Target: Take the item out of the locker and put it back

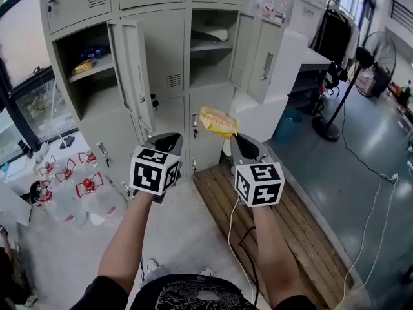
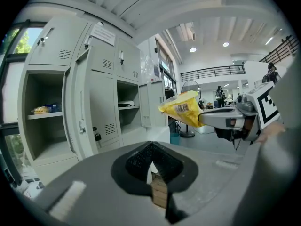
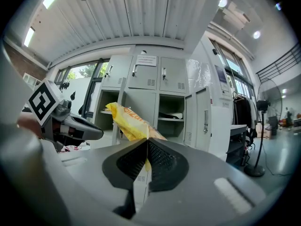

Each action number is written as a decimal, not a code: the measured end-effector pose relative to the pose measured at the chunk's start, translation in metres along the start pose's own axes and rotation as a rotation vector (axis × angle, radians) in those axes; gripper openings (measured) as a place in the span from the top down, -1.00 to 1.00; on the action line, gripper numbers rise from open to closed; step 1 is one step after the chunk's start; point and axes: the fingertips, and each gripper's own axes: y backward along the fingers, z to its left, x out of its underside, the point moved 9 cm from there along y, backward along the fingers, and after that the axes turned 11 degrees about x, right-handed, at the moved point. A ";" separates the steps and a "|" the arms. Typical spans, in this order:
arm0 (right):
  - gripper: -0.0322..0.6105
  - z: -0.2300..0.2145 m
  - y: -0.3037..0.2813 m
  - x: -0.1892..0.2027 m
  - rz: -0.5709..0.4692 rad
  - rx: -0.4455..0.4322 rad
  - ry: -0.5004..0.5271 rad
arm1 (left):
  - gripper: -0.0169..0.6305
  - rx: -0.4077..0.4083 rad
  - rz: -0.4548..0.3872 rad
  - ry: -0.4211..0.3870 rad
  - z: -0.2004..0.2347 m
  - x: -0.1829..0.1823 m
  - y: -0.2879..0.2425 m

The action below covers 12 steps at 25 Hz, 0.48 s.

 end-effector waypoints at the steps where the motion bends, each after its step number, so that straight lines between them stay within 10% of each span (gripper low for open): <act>1: 0.82 -0.005 0.001 0.001 0.000 0.004 -0.002 | 0.95 0.003 0.001 -0.004 -0.004 -0.001 -0.003; 12: 0.82 -0.033 0.002 0.005 0.005 0.026 -0.016 | 0.95 0.009 0.007 -0.010 -0.020 -0.010 -0.023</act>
